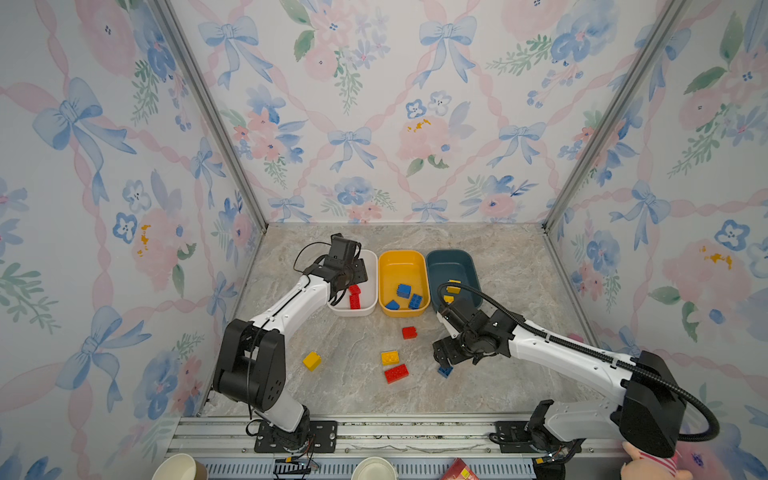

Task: Sort the legos into containers by color
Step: 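Grasp the blue 2x2 brick with the right gripper while the left gripper withdraws, then lift the blue brick with the right gripper and carry it over the yellow bin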

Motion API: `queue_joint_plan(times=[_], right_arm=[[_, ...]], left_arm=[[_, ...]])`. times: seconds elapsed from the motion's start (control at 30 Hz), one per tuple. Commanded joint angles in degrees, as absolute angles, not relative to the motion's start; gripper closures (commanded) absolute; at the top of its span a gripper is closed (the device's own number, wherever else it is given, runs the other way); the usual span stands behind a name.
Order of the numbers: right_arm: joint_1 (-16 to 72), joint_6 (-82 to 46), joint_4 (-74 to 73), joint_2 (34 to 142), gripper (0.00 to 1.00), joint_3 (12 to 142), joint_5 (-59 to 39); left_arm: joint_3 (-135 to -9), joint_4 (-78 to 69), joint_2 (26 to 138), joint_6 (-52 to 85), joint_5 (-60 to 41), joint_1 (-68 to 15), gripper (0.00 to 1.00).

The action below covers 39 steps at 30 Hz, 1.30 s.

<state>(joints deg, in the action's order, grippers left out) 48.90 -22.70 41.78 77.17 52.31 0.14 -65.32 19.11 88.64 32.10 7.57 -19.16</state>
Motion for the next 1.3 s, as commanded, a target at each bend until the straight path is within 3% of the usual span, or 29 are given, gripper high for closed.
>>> queue_joint_plan(times=[0.0, 0.2, 0.57, 1.27], right_arm=[[50.6, -18.1, 41.6, 79.0, 0.10, 51.4, 1.8], [53.5, -16.4, 41.7, 82.8, 0.24, 50.9, 3.6], [55.6, -15.8, 40.4, 87.5, 0.30, 50.2, 6.2], [56.4, -14.4, 41.1, 91.7, 0.51, 51.9, 6.5]], left_arm=[[-61.3, 17.4, 84.7, 33.2, 4.0, -19.4, 0.28], [-56.4, 16.3, 79.1, 34.8, 2.0, -19.7, 0.23], [-51.4, 14.5, 72.0, 36.3, -2.4, -19.7, 0.15], [-45.6, 11.3, 67.3, 40.6, -6.2, -19.6, 0.11]])
